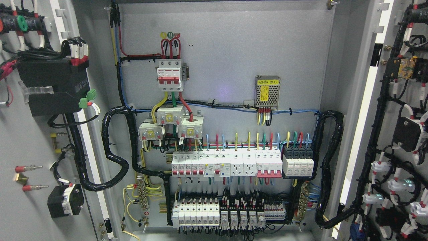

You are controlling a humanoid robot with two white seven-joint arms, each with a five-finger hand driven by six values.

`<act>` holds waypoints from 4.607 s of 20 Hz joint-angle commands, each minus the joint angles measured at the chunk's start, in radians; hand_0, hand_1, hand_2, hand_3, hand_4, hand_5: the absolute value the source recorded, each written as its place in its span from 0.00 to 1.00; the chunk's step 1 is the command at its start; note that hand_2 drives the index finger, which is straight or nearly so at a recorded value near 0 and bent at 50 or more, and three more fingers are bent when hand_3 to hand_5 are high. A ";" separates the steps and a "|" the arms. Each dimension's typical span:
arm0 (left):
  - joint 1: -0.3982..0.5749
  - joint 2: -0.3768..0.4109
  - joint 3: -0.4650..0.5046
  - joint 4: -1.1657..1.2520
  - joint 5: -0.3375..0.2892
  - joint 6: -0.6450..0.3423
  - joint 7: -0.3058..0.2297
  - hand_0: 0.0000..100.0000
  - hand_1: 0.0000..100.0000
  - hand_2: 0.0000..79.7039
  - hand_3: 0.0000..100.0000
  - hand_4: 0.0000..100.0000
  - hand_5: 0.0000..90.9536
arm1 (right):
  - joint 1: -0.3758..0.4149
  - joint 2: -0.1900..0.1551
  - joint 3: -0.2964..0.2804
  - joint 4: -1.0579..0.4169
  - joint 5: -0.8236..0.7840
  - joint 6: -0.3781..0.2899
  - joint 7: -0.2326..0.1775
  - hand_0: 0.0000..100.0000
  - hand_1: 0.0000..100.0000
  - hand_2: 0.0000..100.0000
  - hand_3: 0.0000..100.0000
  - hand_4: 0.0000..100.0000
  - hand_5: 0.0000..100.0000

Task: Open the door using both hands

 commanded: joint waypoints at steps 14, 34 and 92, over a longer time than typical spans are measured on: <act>0.000 0.000 0.000 0.001 0.000 0.000 0.000 0.00 0.00 0.00 0.00 0.04 0.00 | 0.035 -0.041 -0.085 0.051 0.030 -0.017 -0.090 0.00 0.00 0.00 0.00 0.00 0.00; 0.348 0.101 -0.405 -0.917 0.116 0.007 0.002 0.00 0.00 0.00 0.00 0.04 0.00 | 0.266 -0.202 -0.191 -0.027 0.121 -0.164 -0.205 0.00 0.00 0.00 0.00 0.00 0.00; 0.345 0.278 -0.328 -1.848 0.207 -0.764 0.158 0.00 0.00 0.00 0.00 0.04 0.00 | 0.881 -0.426 -0.690 -0.502 0.185 -0.665 -0.226 0.00 0.00 0.00 0.00 0.00 0.00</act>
